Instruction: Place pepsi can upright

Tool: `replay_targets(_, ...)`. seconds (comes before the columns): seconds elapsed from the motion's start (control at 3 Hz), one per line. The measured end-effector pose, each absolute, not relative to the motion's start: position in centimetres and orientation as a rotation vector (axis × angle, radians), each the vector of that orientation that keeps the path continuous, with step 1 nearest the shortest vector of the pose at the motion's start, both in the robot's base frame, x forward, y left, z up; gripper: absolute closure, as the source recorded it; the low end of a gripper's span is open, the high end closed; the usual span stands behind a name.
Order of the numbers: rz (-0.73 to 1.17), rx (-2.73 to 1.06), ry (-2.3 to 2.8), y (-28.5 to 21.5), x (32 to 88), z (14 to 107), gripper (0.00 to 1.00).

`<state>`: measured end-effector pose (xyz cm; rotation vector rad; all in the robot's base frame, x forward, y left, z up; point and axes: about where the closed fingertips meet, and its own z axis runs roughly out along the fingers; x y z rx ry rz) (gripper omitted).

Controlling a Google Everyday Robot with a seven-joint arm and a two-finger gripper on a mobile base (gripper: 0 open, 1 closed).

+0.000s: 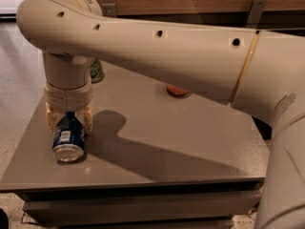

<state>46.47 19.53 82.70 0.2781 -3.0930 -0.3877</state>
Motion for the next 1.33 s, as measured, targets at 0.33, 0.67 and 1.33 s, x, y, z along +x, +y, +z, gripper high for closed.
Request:
replay_targets(0.33,-0.388,0.283,-3.094,19.5,46.4,82.7,1.00)
replay_targets(0.67,-0.388,0.283,-3.094,19.5,46.4,82.7,1.00)
replay_targets(1.33,-0.529,0.395,-3.347,17.4,49.2,88.1,1.00)
